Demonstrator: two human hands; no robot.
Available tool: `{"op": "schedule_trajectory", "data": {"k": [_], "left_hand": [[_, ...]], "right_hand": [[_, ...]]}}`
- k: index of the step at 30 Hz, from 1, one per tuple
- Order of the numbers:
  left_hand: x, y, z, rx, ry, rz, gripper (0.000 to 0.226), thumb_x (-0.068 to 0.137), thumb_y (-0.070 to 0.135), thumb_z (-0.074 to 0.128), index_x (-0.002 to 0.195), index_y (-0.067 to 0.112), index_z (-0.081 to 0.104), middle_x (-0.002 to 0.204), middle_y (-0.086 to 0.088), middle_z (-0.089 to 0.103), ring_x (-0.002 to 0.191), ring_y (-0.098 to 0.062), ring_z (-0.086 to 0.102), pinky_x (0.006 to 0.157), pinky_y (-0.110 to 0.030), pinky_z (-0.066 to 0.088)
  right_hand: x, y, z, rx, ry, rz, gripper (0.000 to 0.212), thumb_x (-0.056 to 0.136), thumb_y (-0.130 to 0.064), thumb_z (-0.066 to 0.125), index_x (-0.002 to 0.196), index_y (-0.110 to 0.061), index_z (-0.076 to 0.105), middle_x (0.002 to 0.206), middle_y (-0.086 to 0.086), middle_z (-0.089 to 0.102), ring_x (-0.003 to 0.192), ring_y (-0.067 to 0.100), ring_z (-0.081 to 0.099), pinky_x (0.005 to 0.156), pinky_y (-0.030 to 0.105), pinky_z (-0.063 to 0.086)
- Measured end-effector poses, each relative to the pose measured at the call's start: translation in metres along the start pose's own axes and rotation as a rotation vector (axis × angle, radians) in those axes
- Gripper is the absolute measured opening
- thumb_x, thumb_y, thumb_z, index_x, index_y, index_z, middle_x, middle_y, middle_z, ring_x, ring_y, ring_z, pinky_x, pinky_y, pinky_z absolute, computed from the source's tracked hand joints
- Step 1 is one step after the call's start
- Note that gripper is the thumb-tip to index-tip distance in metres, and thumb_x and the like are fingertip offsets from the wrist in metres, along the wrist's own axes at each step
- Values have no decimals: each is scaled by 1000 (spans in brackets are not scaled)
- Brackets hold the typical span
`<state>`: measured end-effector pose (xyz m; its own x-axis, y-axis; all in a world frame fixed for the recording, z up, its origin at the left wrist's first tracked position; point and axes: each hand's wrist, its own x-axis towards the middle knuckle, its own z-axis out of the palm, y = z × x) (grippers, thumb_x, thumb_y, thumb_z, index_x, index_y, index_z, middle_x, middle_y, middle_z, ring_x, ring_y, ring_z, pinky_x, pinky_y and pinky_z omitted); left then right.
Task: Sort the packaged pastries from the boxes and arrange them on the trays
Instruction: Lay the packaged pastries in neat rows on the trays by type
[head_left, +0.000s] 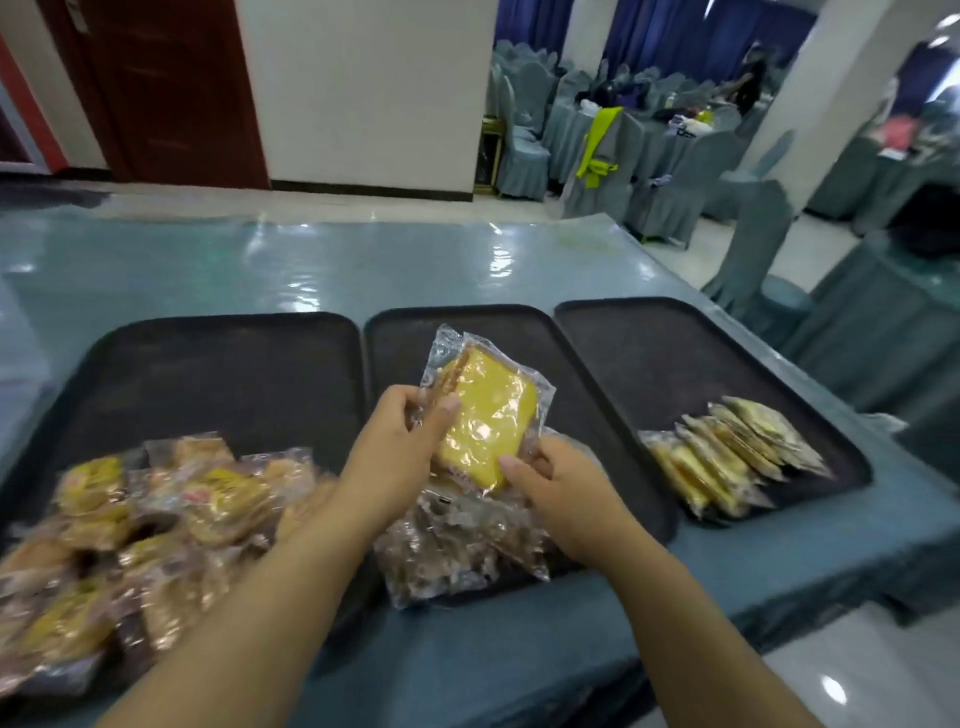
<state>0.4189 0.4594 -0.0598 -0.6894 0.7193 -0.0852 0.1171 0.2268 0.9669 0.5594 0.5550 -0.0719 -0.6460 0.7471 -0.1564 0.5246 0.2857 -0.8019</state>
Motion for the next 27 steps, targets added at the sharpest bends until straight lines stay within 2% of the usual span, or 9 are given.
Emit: {"op": "schedule_trajectory", "data": {"k": [2, 6, 10, 12, 15, 17, 19, 22, 27], "left_hand": [[18, -1, 30, -41, -13, -14, 23, 94, 44, 45, 98, 23, 55, 85, 4, 61, 71, -10, 55, 67, -28, 44], [65, -4, 82, -93, -8, -46, 18, 95, 33, 47, 94, 17, 56, 83, -2, 59, 74, -16, 52, 75, -38, 46], [111, -2, 122, -67, -17, -103, 18, 95, 32, 49, 94, 15, 54, 78, 0, 59, 68, -13, 52, 64, -31, 41], [131, -2, 138, -38, -22, -129, 16, 94, 30, 52, 95, 14, 53, 77, 1, 59, 65, -13, 53, 58, -28, 41], [158, -4, 161, -57, -46, -153, 17, 89, 26, 62, 100, 20, 51, 93, -1, 65, 79, -19, 63, 75, -42, 54], [170, -3, 176, -137, -70, -178, 27, 87, 18, 65, 107, 20, 46, 98, -1, 65, 80, -19, 66, 80, -48, 55], [179, 0, 191, -183, -60, -190, 40, 85, 11, 66, 112, 21, 38, 97, -4, 65, 78, -19, 67, 78, -48, 56], [189, 3, 213, -250, -36, -179, 54, 84, 3, 65, 114, 27, 27, 96, -8, 66, 77, -19, 68, 70, -38, 58], [203, 7, 261, -204, 22, -153, 53, 88, 3, 60, 117, 32, 26, 90, -5, 68, 67, -17, 67, 64, -35, 57]], "right_hand": [[14, 19, -22, 7, 66, 37, 16, 90, -37, 57, 85, -22, 55, 84, -2, 65, 77, 17, 61, 72, 37, 52], [54, 53, -73, 12, 209, 74, 9, 91, -23, 60, 91, -21, 52, 91, -4, 62, 85, 14, 59, 67, 26, 44], [95, 78, -124, 21, 321, 96, 16, 90, -17, 62, 89, -30, 53, 94, -8, 64, 89, 11, 61, 77, 32, 50], [112, 87, -147, 10, 367, 101, 14, 90, -19, 62, 89, -32, 56, 91, -11, 65, 84, 10, 63, 72, 33, 52], [136, 98, -177, -10, 443, 82, 12, 90, -22, 63, 90, -33, 58, 85, -13, 64, 74, 2, 60, 56, 16, 44], [148, 107, -191, 4, 490, 90, 8, 89, -24, 64, 93, -29, 59, 82, -13, 62, 71, 0, 58, 51, 12, 41], [158, 117, -202, 20, 527, 114, 10, 88, -26, 65, 95, -26, 59, 82, -14, 60, 69, -2, 56, 50, 11, 40], [174, 134, -216, 79, 561, 133, 14, 87, -28, 67, 94, -22, 57, 82, -11, 60, 61, -4, 57, 48, 10, 41], [209, 173, -248, 128, 580, 157, 21, 84, -37, 68, 88, -20, 57, 83, -2, 63, 76, 12, 60, 60, 25, 45]]}}
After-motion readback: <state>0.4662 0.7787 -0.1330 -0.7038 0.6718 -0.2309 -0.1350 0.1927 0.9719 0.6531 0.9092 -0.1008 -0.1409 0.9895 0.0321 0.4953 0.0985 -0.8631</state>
